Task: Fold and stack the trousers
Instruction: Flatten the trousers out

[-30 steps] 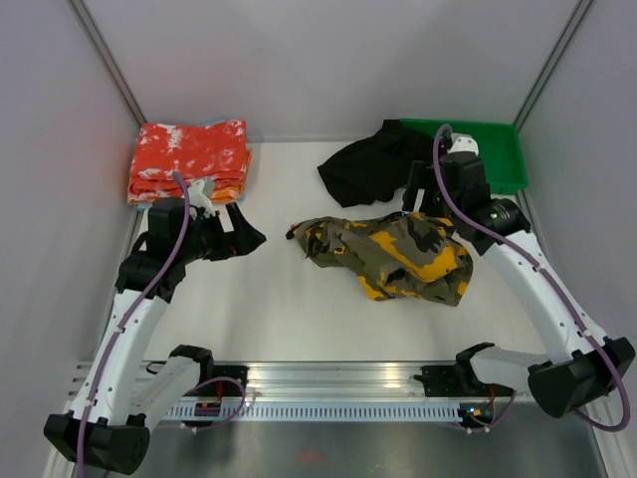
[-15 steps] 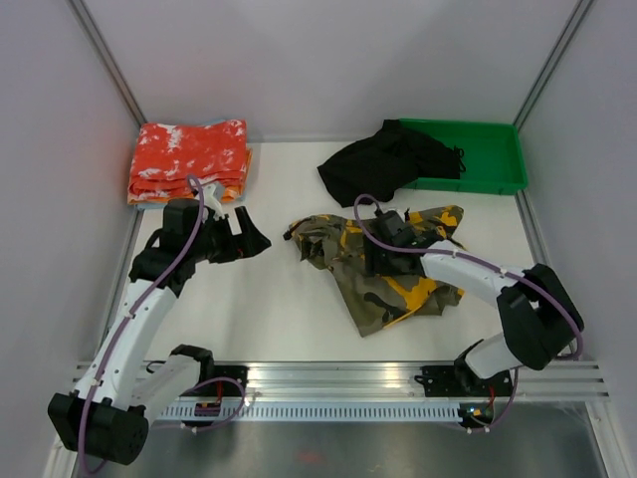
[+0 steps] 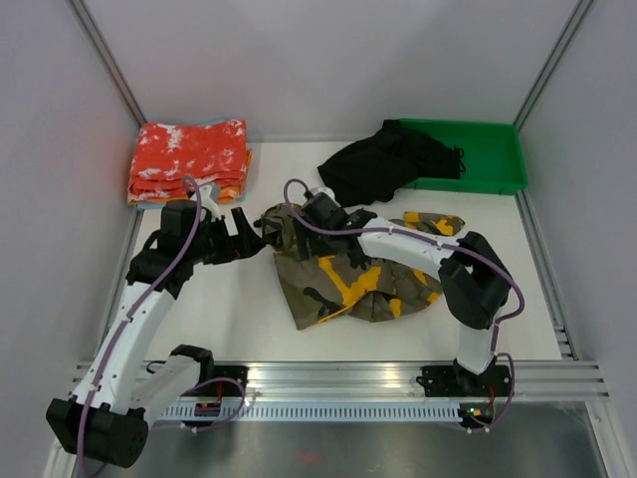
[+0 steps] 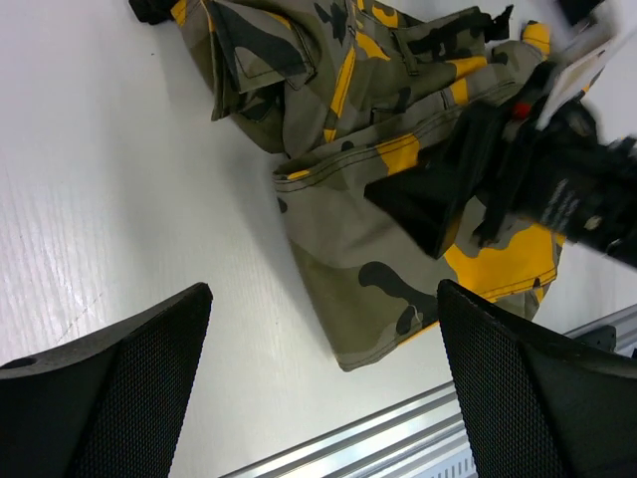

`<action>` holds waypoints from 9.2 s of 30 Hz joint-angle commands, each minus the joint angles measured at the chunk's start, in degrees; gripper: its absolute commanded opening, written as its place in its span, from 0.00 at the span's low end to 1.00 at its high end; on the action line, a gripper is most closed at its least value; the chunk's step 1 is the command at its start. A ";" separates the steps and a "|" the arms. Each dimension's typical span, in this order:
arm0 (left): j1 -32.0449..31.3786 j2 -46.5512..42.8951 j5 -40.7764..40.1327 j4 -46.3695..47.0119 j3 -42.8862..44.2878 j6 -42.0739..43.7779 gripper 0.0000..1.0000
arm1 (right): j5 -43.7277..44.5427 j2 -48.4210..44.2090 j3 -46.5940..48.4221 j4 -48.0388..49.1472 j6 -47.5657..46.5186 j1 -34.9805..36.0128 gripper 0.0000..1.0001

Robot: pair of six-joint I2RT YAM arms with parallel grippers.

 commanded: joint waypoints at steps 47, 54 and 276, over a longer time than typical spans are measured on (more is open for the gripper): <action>-0.34 2.80 -6.18 0.64 2.51 1.71 1.00 | 4.59 16.99 38.79 3.22 -18.81 -28.98 0.00; -0.25 3.41 -4.51 2.83 2.07 0.48 1.00 | 2.65 11.53 47.77 1.81 -16.09 -40.41 0.00; -17.04 9.74 -3.72 26.38 -19.72 -20.88 0.98 | -5.44 -44.47 -48.64 11.56 3.69 -48.24 0.96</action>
